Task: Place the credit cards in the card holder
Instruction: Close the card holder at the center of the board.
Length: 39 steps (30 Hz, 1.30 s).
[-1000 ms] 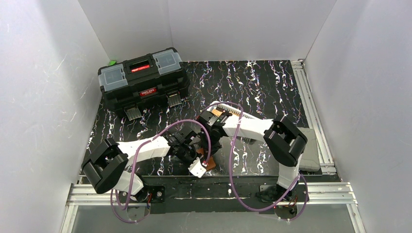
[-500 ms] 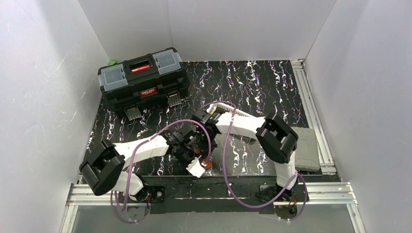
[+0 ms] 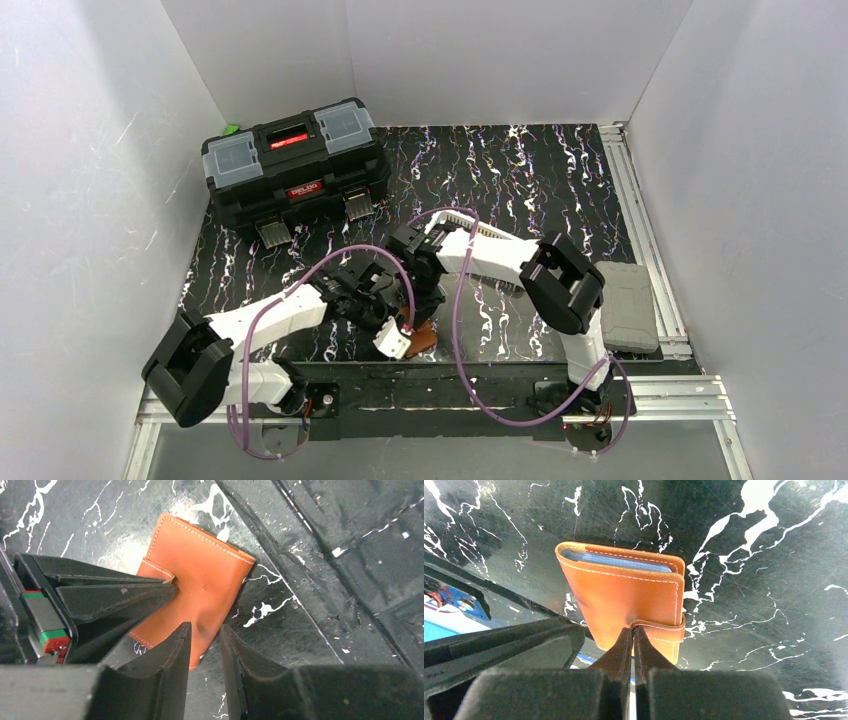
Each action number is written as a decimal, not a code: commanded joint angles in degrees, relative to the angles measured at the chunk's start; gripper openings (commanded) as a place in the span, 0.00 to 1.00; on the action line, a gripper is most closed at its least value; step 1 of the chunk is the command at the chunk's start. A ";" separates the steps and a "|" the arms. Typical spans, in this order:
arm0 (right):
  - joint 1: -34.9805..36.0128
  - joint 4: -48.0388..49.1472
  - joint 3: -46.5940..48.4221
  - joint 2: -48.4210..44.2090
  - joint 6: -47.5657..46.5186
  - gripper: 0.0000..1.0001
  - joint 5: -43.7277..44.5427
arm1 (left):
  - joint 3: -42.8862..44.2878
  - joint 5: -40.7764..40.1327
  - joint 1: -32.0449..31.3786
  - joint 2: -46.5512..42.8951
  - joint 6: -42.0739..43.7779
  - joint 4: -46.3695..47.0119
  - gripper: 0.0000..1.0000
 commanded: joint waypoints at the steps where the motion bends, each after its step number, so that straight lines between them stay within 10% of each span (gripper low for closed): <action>1: 3.13 3.14 -4.49 13.63 -1.53 0.01 16.68 | -1.00 1.39 0.88 2.01 2.60 1.85 0.28; 30: 5.68 3.57 1.82 26.74 -1.93 0.01 14.89 | -10.73 5.05 1.37 -3.54 5.08 12.65 0.26; 39: 4.23 8.75 -5.32 17.50 -1.28 0.01 14.83 | -12.96 4.41 1.32 -2.17 6.90 16.44 0.28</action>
